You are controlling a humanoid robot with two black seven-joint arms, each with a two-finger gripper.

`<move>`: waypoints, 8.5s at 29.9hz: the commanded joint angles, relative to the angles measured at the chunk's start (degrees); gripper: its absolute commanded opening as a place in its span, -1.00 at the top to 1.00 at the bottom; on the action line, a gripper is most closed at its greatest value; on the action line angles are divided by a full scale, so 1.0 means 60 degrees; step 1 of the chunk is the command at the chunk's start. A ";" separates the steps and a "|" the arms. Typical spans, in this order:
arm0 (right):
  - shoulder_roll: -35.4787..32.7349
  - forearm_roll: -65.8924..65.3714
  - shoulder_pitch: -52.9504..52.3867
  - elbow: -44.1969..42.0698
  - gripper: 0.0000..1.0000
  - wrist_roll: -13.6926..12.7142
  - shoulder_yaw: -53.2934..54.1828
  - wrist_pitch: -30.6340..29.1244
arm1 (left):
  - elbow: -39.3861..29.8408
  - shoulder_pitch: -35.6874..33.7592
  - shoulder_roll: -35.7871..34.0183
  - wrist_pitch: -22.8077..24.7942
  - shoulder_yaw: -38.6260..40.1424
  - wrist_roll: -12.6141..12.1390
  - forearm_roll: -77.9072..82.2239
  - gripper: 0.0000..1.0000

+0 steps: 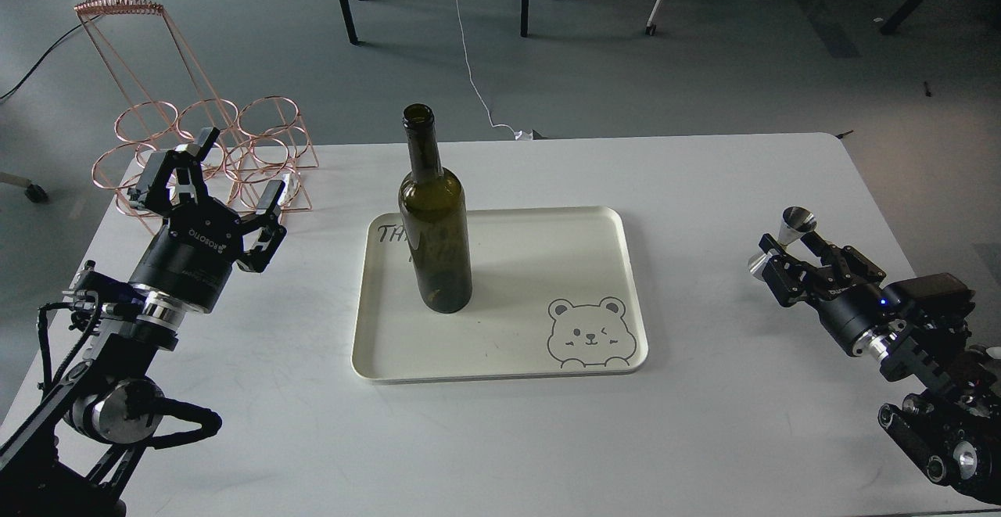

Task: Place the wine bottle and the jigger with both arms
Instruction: 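Lower the jigger onto the table beside the tray and release, then raise the right gripper away from the placed jigger, then reach the left gripper toward the wine bottle neck, then close the left gripper on the bottle neck and lift, then carry the bottle with the left gripper over the copper rack, then lower the bottle into the copper rack with the left gripper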

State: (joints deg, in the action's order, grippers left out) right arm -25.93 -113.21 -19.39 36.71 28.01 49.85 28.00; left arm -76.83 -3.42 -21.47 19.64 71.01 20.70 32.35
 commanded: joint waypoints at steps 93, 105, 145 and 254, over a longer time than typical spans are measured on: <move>-0.0234 1.5133 -0.0548 0.5000 -0.98 -0.0478 -0.0896 -0.7787 | -0.2489 -0.3544 -0.2779 -0.1647 -0.2211 0.1217 1.5442 -0.96; -0.0235 1.5147 -0.0548 0.4927 -0.98 -0.0464 -0.0881 -0.7772 | -0.1917 -0.4073 -0.1885 -0.1633 -0.2709 0.1217 1.5442 -0.96; -0.0132 1.5133 -0.0402 0.4941 -0.98 -0.0464 -0.0779 -0.7669 | -0.1492 -0.4555 -0.1548 -0.1647 -0.3061 0.1217 1.5442 0.61; -0.0117 1.5104 -0.0094 0.4971 -0.98 -0.0391 -0.0793 -0.7508 | 0.4542 -0.7706 -0.3760 -0.1457 -0.4116 0.1217 1.3432 0.46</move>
State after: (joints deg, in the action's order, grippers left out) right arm -26.63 -22.59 -19.95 66.54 25.67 45.09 -17.05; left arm -49.82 -49.94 -44.13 10.87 46.29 28.01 112.94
